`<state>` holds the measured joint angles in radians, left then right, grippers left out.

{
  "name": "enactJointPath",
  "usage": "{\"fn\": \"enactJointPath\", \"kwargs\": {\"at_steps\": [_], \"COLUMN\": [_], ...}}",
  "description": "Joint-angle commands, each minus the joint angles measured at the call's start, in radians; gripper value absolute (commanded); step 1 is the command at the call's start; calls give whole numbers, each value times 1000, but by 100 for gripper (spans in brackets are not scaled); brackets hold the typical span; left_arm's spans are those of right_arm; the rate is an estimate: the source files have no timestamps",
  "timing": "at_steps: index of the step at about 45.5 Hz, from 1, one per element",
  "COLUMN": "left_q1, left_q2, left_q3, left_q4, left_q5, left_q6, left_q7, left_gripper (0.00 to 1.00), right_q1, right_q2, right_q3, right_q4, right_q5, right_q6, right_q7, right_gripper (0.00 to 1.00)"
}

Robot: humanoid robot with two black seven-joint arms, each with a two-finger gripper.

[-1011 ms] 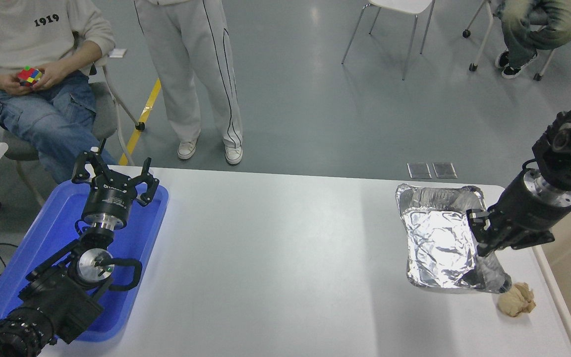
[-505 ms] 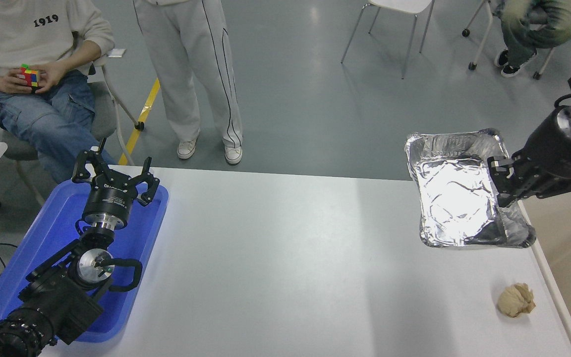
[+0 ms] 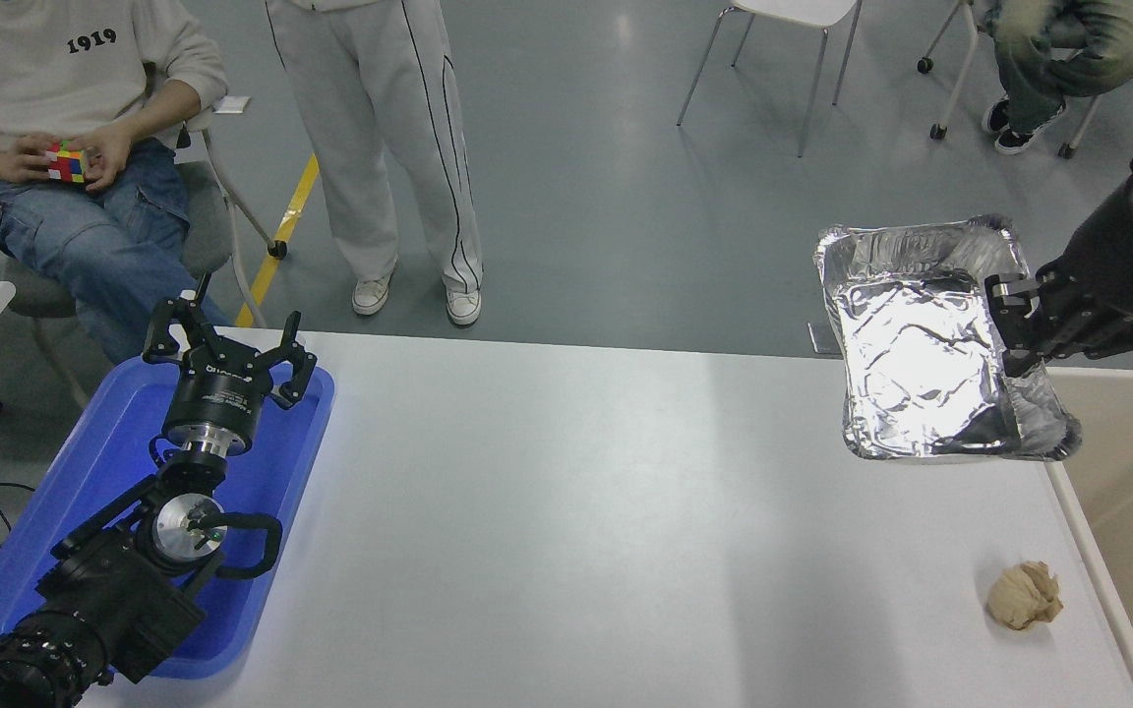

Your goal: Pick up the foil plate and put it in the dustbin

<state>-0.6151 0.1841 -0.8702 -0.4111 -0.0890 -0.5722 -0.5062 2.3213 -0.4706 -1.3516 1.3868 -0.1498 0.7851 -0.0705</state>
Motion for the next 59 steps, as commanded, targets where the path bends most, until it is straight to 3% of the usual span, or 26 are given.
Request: {"fn": "enactJointPath", "kwargs": {"at_steps": [1, 25, 41, 59], "left_q1": [0, 0, 0, 0], "left_q2": [0, 0, 0, 0], "left_q3": [0, 0, 0, 0], "left_q4": [0, 0, 0, 0], "left_q5": [0, 0, 0, 0], "left_q6": [0, 0, 0, 0], "left_q7": [0, 0, 0, 0], "left_gripper": [100, 100, 100, 100], "right_q1": [4, -28, -278, -658], "right_q2": [-39, -215, -345, -393], "right_q3": [-24, -212, -169, 5], "right_q4": [-5, -112, -285, -523], "right_q5": [-1, -62, -42, -42], "right_q6": [0, 0, 0, -222], "right_q7": [0, 0, 0, 0], "right_gripper": [0, 0, 0, 0]}}
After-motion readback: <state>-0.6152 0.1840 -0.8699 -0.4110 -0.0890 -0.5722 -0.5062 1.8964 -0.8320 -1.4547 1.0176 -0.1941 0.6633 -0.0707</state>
